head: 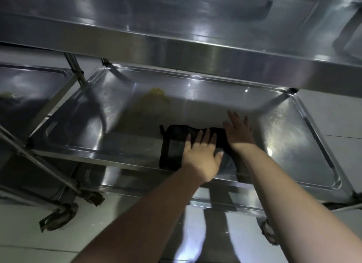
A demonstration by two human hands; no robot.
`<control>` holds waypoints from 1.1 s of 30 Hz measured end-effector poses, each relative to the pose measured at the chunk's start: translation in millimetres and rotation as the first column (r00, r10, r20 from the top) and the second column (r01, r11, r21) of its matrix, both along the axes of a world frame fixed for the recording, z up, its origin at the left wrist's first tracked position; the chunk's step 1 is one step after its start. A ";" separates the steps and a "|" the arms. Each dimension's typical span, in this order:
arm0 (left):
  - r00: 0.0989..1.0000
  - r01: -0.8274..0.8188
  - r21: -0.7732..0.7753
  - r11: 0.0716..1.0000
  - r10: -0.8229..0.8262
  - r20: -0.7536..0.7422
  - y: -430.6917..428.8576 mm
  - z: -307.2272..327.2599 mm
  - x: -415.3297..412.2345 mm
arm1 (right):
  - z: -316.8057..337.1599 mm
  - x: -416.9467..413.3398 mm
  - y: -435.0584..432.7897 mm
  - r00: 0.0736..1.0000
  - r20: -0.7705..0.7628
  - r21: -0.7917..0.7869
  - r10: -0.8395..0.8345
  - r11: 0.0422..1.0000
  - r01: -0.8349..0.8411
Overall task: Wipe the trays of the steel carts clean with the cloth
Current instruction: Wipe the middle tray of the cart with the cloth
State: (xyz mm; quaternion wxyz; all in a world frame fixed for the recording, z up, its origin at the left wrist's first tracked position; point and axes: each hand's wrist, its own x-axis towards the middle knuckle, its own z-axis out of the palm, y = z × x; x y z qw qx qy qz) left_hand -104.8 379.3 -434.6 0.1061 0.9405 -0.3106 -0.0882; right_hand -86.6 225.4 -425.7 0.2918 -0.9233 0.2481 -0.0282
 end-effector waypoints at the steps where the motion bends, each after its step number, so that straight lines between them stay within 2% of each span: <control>1: 1.000 -0.025 0.002 1.000 0.025 0.019 1.7 -5.6 0.3 | -3.9 6.8 -0.8 0.999 0.021 -0.003 0.042 0.999 -0.042; 4: 0.991 -0.107 0.001 0.994 0.107 0.083 21.4 -15.4 21.1 | -19.4 24.1 1.4 0.988 0.046 -0.018 0.149 0.989 -0.148; 7: 0.984 -0.175 0.089 0.981 0.171 0.049 41.0 -14.7 53.6 | -28.8 38.8 3.7 0.986 0.049 -0.132 0.159 0.980 -0.152; 9: 0.988 -0.153 0.152 0.976 0.148 0.046 43.8 -14.0 70.1 | -29.5 48.3 4.0 0.987 0.054 -0.206 0.151 0.969 -0.137; 14: 0.993 -0.110 0.178 0.978 0.102 0.053 32.1 -19.6 101.4 | -36.4 57.9 2.9 0.972 -0.136 -0.400 0.191 0.887 -0.230; 19: 0.990 -0.106 0.130 0.986 0.093 0.106 10.9 -25.6 146.9 | -41.7 57.4 1.0 0.960 -0.213 -0.434 0.183 0.862 -0.261; 27: 0.988 -0.097 0.117 0.988 0.082 0.133 -32.2 -18.4 226.4 | -47.1 60.1 0.3 0.973 -0.158 -0.445 0.167 0.868 -0.221; 30: 0.987 -0.083 0.131 0.988 0.063 0.149 -36.9 -16.3 233.7 | -47.4 62.1 -2.3 0.975 -0.144 -0.437 0.169 0.873 -0.216; 33: 0.970 -0.137 0.124 0.983 0.107 0.220 -36.4 -19.2 218.3 | -46.8 60.9 -0.5 0.977 -0.127 -0.433 0.169 0.877 -0.208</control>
